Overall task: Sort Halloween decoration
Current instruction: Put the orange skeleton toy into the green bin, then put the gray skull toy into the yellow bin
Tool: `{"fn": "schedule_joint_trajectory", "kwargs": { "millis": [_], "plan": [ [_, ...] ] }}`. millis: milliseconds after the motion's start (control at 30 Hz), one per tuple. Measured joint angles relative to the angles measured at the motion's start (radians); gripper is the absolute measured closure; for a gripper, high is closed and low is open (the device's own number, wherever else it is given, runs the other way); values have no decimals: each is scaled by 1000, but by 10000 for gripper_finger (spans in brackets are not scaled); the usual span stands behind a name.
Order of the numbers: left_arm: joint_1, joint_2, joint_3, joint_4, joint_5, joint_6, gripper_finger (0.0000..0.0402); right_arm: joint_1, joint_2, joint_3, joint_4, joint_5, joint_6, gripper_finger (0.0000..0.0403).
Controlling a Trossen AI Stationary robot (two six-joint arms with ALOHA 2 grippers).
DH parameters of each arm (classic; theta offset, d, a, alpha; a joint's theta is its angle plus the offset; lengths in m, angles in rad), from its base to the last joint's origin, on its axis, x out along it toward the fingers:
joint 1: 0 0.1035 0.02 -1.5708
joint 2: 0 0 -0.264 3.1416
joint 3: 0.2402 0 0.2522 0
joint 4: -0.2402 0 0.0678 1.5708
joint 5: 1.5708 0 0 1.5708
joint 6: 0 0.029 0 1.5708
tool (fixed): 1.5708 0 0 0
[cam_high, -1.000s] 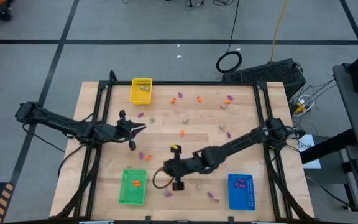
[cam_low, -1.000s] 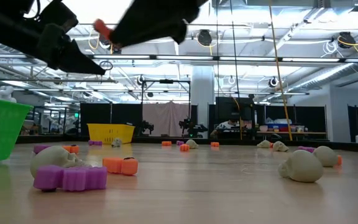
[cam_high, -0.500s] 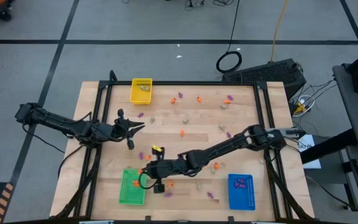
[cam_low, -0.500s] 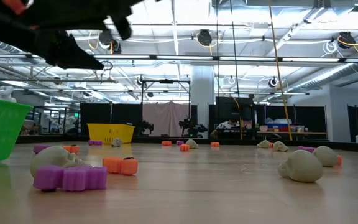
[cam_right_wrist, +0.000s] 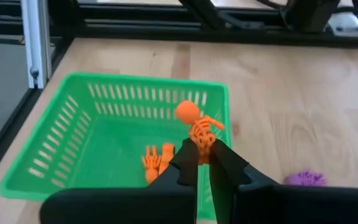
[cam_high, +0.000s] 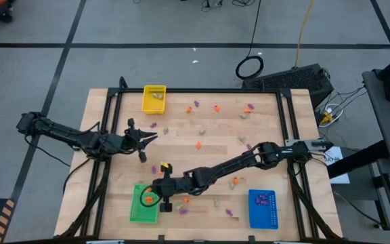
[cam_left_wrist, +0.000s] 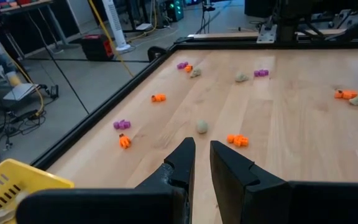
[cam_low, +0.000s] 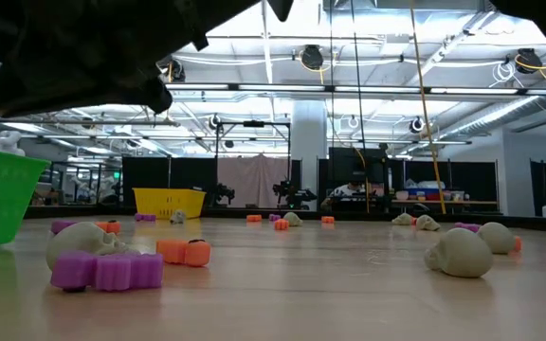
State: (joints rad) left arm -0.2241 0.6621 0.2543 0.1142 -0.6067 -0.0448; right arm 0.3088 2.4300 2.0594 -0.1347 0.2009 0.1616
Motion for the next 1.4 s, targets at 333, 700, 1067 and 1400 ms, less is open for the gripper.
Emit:
{"fn": "schedule_joint_trajectory", "kwargs": {
  "millis": [333,700,1067,1400],
  "plan": [
    [0,0,0,0,0,-2,352,-1,5,0,-9,-28,33,360],
    [0,0,0,-1,8,-2,352,-1,5,0,-11,-21,36,289],
    [0,0,0,-2,38,-4,352,21,-40,0,0,35,-128,320],
    [0,3,0,-3,75,-29,353,31,-40,-202,382,59,-274,401]
  ]
}}
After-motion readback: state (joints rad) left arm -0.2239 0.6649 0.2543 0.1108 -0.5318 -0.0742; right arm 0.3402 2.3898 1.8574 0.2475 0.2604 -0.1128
